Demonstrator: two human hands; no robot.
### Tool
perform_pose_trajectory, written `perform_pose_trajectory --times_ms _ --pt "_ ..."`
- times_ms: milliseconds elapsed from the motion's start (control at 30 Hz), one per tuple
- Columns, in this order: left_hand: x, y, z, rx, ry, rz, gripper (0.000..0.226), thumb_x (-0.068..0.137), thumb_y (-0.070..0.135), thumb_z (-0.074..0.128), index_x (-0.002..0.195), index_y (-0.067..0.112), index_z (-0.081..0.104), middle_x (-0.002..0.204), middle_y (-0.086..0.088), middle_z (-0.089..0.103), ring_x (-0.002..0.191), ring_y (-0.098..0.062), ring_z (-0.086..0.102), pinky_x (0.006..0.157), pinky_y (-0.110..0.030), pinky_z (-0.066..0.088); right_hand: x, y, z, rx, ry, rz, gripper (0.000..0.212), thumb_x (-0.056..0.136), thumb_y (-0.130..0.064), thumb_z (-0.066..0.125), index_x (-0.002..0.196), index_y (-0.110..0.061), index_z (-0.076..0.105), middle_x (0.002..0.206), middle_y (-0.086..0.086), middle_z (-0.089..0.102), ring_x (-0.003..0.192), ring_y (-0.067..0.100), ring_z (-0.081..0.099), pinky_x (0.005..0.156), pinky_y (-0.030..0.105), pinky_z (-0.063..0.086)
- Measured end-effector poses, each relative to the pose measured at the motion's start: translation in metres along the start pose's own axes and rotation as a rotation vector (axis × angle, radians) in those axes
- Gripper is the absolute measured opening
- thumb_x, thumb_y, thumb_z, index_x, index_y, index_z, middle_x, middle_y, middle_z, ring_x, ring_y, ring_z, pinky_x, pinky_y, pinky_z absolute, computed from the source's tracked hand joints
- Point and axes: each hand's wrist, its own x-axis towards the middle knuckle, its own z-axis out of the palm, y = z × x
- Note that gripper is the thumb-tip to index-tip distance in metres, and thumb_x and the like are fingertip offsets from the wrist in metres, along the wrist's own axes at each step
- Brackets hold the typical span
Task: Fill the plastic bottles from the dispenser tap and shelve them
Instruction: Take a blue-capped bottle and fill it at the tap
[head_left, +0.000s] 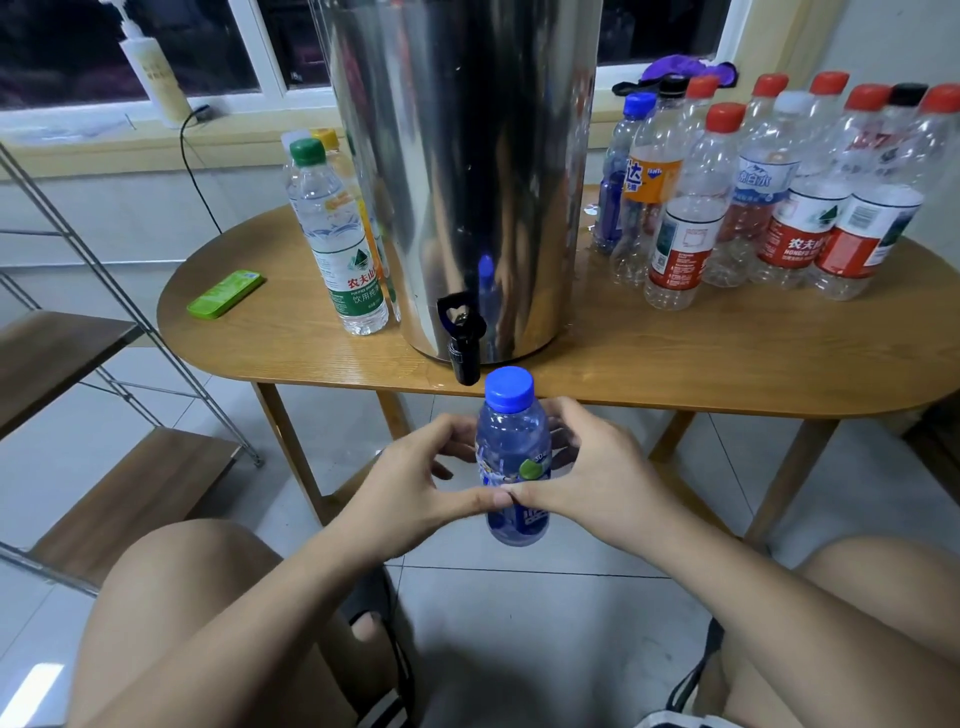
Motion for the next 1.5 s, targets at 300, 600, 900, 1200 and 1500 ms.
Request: perform_pose_trajectory --times_ms 300,600,900,1200,1500 --pt "0.001 0.000 0.018 -0.004 -0.064 -0.029 0.077 0.074 0.063 0.094 0.137 0.038 0.055 0.129 0.021 0.072 0.121 -0.007 0.068 0.099 -0.045 0.057 -0.001 -0.002 -0.002 0.182 0.046 -0.062 0.070 0.071 -0.035 0.103 0.131 -0.036 0.065 0.121 -0.016 0.078 0.107 0.010 0.075 0.088 0.033 0.060" --pt "-0.004 0.004 0.025 0.014 0.081 0.031 0.055 0.080 0.038 0.091 0.129 0.033 0.066 0.116 0.018 0.077 0.107 -0.012 0.075 0.089 -0.045 0.063 -0.002 0.000 0.004 0.230 -0.022 -0.110 0.072 0.075 -0.029 0.101 0.137 -0.036 0.065 0.127 -0.016 0.076 0.114 0.014 0.073 0.088 0.040 0.060" --pt "-0.008 0.002 -0.031 -0.027 0.343 0.046 0.049 0.080 0.038 0.090 0.122 0.025 0.070 0.113 0.021 0.079 0.106 -0.007 0.075 0.092 -0.029 0.061 0.006 0.010 -0.001 0.282 0.030 -0.091 0.035 0.092 -0.031 0.087 0.124 -0.032 0.072 0.117 -0.011 0.078 0.107 0.014 0.075 0.090 0.040 0.062" --pt "0.028 -0.023 -0.097 -0.109 0.627 -0.052 0.041 0.090 0.021 0.088 0.127 0.024 0.069 0.116 0.008 0.081 0.106 -0.014 0.077 0.097 -0.053 0.063 0.009 0.016 -0.006 0.219 0.039 -0.110 0.022 0.099 -0.025 0.080 0.119 -0.033 0.074 0.110 -0.010 0.078 0.104 0.015 0.075 0.087 0.037 0.062" --pt "0.073 -0.049 -0.125 -0.098 0.659 -0.122 0.042 0.092 0.031 0.087 0.129 0.027 0.069 0.113 0.011 0.081 0.100 -0.009 0.077 0.087 -0.039 0.063 0.015 0.020 -0.011 0.160 0.064 -0.101 0.017 0.099 -0.022 0.079 0.114 -0.030 0.076 0.105 -0.011 0.078 0.101 0.014 0.074 0.083 0.029 0.060"
